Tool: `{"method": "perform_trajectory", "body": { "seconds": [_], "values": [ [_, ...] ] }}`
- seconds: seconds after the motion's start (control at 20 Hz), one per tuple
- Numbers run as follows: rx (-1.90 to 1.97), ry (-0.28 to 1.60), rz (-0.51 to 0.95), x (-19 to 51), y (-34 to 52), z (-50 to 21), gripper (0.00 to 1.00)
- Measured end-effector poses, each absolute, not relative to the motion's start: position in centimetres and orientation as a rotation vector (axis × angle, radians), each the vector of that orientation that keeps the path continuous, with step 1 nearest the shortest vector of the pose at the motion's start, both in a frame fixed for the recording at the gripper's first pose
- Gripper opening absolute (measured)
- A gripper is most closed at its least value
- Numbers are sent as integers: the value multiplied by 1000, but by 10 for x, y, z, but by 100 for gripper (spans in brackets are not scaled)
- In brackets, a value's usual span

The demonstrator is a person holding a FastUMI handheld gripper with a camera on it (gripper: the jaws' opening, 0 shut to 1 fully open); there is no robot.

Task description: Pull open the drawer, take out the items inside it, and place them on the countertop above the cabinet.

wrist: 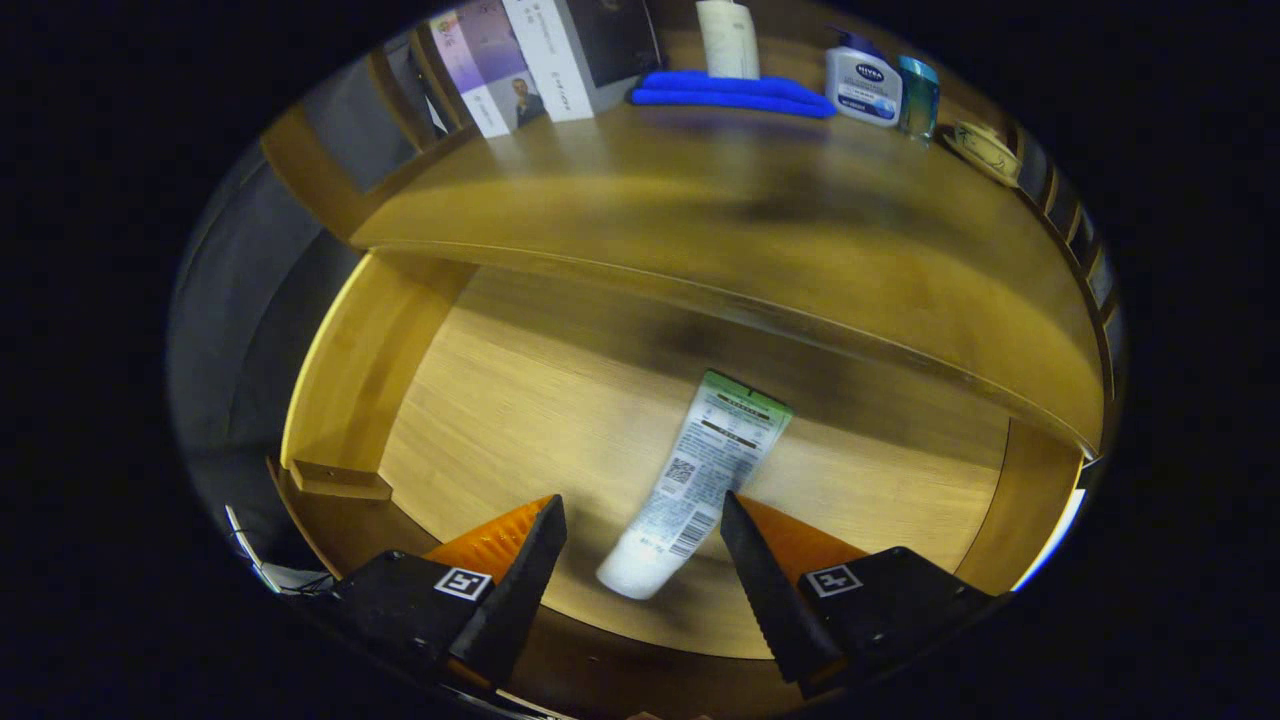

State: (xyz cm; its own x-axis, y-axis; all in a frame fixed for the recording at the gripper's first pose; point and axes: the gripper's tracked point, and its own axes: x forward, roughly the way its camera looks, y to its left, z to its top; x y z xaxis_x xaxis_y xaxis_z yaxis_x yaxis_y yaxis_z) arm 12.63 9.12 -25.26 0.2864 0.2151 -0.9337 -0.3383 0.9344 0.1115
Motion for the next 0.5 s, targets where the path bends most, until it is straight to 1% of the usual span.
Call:
{"method": "perform_trajectory", "body": {
  "seconds": [0.35, 0.45, 0.5],
  "values": [
    [-149, 1284, 333, 137, 82, -271, 97],
    [-138, 1299, 321, 139, 80, -275, 92],
    [-148, 1310, 312, 139, 77, -277, 85]
  ]
}}
